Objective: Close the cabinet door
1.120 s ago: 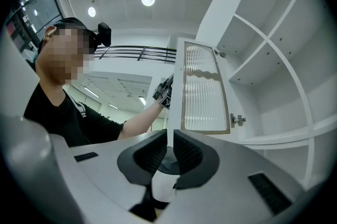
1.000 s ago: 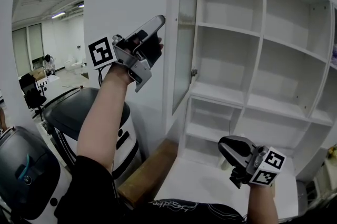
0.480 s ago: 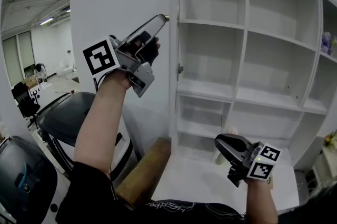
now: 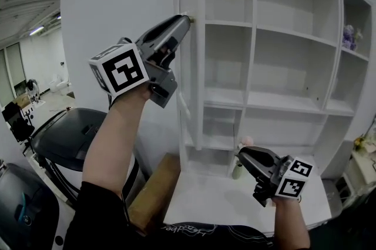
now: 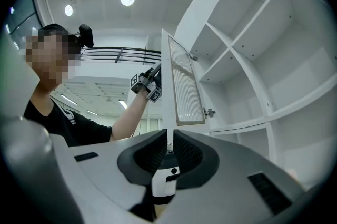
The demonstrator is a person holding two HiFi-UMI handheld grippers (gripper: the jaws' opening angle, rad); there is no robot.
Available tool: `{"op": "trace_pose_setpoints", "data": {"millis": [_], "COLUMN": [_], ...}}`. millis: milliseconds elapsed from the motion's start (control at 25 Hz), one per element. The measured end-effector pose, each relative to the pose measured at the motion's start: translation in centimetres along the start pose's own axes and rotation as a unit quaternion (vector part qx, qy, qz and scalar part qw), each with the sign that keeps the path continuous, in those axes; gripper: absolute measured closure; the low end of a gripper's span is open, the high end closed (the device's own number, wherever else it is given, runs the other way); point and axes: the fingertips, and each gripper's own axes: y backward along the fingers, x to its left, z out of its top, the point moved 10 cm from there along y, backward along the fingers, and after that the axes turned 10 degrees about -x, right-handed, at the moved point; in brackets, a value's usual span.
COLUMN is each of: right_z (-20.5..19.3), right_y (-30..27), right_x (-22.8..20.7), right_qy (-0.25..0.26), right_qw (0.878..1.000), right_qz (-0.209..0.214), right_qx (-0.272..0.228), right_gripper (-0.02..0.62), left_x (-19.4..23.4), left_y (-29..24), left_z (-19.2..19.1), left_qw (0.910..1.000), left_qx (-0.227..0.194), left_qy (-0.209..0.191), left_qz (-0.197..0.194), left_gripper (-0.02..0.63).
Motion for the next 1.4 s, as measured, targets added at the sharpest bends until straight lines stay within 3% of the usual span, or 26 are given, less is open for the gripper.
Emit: {"op": "trace_pose_setpoints", "data": {"millis": [200, 440, 840, 1400], "right_z": [1.5, 2.9, 4.4, 4.8], "right_y": [3.0, 5.1, 7.6, 10.2], "right_x": [-1.2, -1.2, -1.8, -5.3], "right_qy": [0.007, 0.021, 0.039, 0.052], "right_qw": [1.0, 0.999, 0.996, 0.992], "right_qz": [-0.022, -0.047, -0.079, -0.116], "right_qx": [-0.008, -0.014, -0.016, -0.017], "right_gripper": [0.534, 0.534, 0.534, 0.534], "left_x": [-1.9, -3.1, -3.8, -1.7], "left_y": [-3.8, -6.8, -12.4, -18.0], "left_z": [-3.1, -5.5, -10.9, -17.2], "left_qw": [0.9978, 0.9941, 0.977, 0.9593], "left_qx": [0.014, 0.034, 0.073, 0.098], "left_qy": [-0.064, -0.098, -0.192, -0.249], "left_qz": [0.008, 0.032, 0.057, 0.089], "left_gripper": [0.512, 0.514, 0.514, 0.52]}}
